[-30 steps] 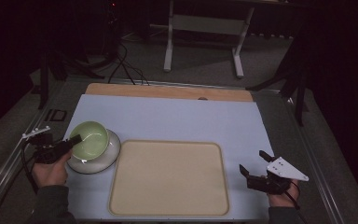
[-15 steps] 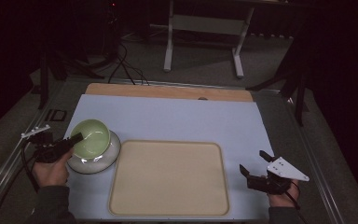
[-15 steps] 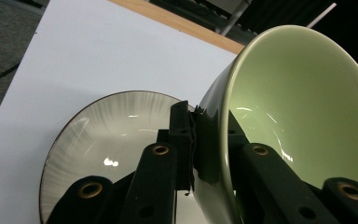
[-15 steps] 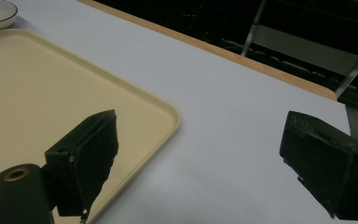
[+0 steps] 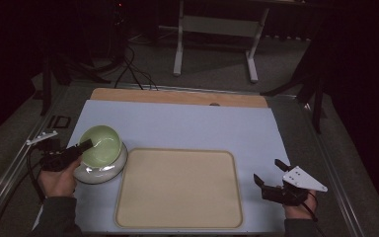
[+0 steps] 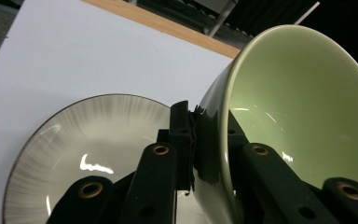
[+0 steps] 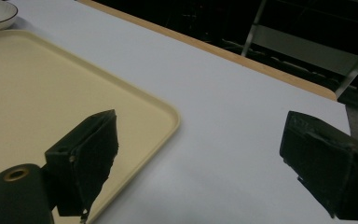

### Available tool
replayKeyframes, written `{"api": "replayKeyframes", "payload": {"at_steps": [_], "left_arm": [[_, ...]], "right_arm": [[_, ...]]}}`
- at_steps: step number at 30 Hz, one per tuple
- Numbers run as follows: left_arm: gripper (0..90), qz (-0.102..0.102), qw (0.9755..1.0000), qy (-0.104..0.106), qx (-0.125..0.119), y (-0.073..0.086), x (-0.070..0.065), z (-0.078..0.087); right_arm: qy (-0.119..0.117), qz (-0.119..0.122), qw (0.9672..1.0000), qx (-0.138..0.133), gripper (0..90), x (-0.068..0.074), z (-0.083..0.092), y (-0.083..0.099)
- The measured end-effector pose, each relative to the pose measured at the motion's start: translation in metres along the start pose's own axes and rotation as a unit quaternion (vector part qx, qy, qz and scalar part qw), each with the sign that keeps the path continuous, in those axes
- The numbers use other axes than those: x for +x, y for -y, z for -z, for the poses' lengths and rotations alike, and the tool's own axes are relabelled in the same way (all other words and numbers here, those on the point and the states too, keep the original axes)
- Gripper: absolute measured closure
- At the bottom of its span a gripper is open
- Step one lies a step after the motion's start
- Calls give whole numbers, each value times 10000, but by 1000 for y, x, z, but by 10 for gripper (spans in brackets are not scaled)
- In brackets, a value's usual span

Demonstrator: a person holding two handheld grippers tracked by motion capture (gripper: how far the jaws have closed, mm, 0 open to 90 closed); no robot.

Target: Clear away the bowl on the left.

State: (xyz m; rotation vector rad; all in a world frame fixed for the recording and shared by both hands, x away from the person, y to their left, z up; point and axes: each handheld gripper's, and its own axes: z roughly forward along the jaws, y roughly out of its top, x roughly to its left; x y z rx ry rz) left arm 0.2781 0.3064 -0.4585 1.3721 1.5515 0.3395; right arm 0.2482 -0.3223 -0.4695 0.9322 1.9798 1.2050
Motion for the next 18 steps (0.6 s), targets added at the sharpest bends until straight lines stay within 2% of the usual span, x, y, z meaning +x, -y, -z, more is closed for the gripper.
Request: {"api": "replayKeyframes", "payload": {"at_steps": [18], "left_arm": [[819,-164,9996,179,107,3,-19,-9]], "right_arm": [[2,4,10000,-12,109,0,0,0]]}}
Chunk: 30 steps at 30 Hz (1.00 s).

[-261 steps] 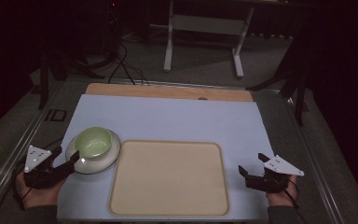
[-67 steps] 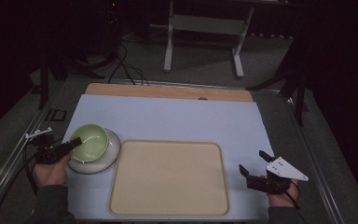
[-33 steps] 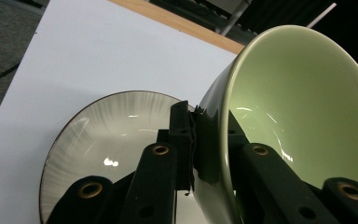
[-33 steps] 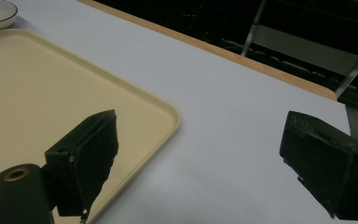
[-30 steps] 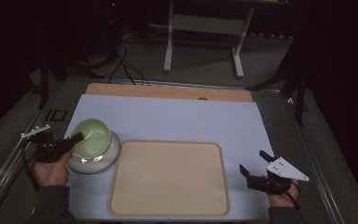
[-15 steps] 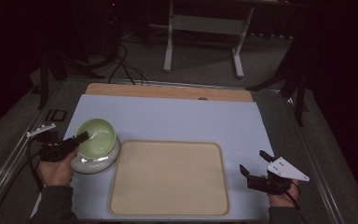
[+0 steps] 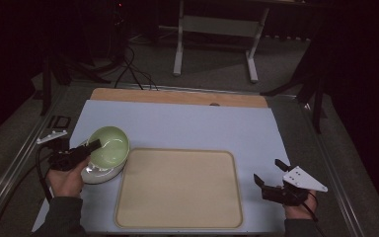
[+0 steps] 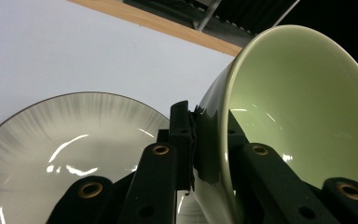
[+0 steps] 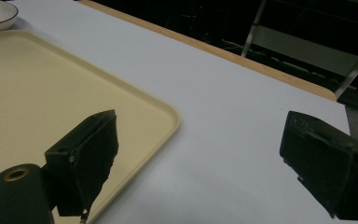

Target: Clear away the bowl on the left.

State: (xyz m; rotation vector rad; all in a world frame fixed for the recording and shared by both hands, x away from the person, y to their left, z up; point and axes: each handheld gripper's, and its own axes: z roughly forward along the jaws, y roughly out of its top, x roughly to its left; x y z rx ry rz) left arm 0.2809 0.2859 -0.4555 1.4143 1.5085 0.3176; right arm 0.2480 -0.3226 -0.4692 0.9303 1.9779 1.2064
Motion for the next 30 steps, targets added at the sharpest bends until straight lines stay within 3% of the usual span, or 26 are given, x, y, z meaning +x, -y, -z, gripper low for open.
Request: {"api": "replayKeyframes", "payload": {"at_steps": [30], "left_arm": [[819,-231,9992,242,233,6,-25,-15]], "right_arm": [[6,-4,10000,-16,109,0,0,0]]}}
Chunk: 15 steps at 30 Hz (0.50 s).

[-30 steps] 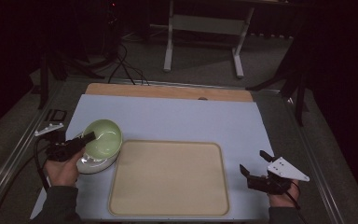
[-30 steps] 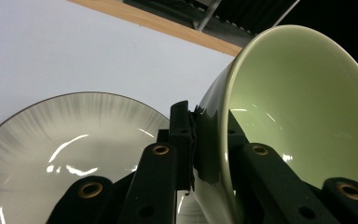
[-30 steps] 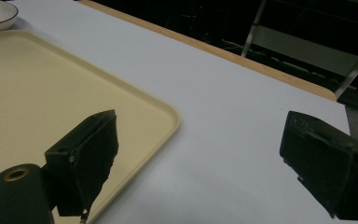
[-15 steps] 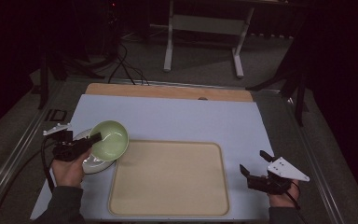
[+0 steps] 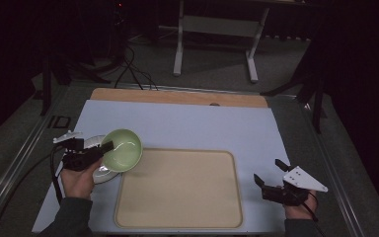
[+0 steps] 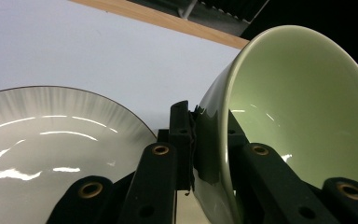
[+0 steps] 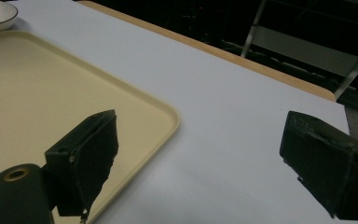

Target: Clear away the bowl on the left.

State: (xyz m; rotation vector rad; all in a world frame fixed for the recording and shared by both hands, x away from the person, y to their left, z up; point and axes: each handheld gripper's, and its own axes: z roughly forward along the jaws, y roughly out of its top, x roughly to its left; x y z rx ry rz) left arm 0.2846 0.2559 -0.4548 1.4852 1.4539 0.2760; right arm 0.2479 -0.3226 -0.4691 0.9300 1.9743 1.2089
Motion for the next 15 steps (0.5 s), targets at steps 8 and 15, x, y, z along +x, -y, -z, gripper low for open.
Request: {"api": "replayKeyframes", "payload": {"at_steps": [8,15], "left_arm": [[819,-62,10000,38,58,1,-5,-4],[819,-112,9999,89,98,2,-10,-7]], "right_arm": [[-2,-3,10000,-2,109,0,0,0],[2,-2,10000,-4,109,0,0,0]]}}
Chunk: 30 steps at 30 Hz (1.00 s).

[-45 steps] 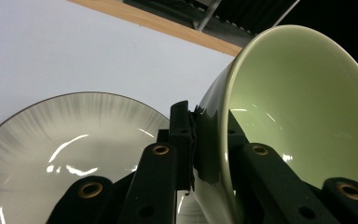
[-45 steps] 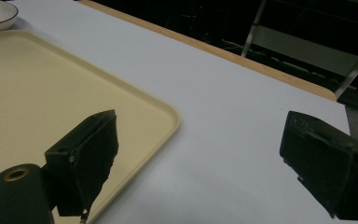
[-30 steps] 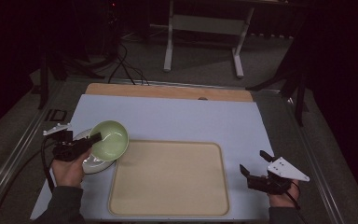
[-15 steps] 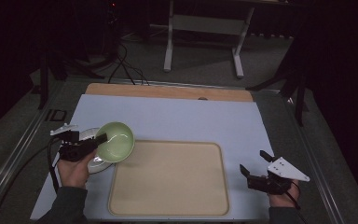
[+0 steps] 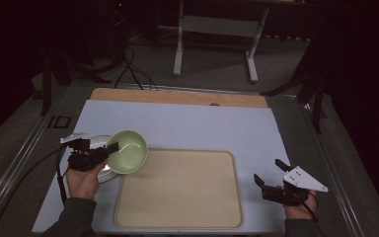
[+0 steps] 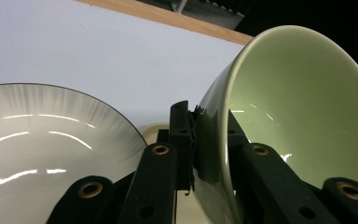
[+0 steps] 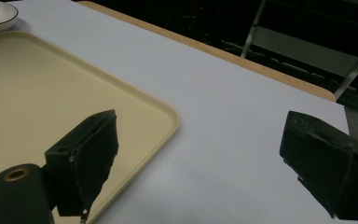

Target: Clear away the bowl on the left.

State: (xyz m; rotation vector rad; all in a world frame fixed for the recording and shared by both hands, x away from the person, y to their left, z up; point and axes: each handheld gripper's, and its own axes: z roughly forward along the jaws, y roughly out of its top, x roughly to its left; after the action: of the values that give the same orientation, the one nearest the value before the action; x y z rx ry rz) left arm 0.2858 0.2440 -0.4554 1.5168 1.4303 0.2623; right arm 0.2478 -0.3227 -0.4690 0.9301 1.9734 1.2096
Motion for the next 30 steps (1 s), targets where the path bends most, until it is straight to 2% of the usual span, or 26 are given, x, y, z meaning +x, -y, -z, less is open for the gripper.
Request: {"api": "replayKeyframes", "payload": {"at_steps": [30], "left_arm": [[818,-169,9994,236,202,6,-20,-14]], "right_arm": [[1,-6,10000,-5,109,0,0,0]]}}
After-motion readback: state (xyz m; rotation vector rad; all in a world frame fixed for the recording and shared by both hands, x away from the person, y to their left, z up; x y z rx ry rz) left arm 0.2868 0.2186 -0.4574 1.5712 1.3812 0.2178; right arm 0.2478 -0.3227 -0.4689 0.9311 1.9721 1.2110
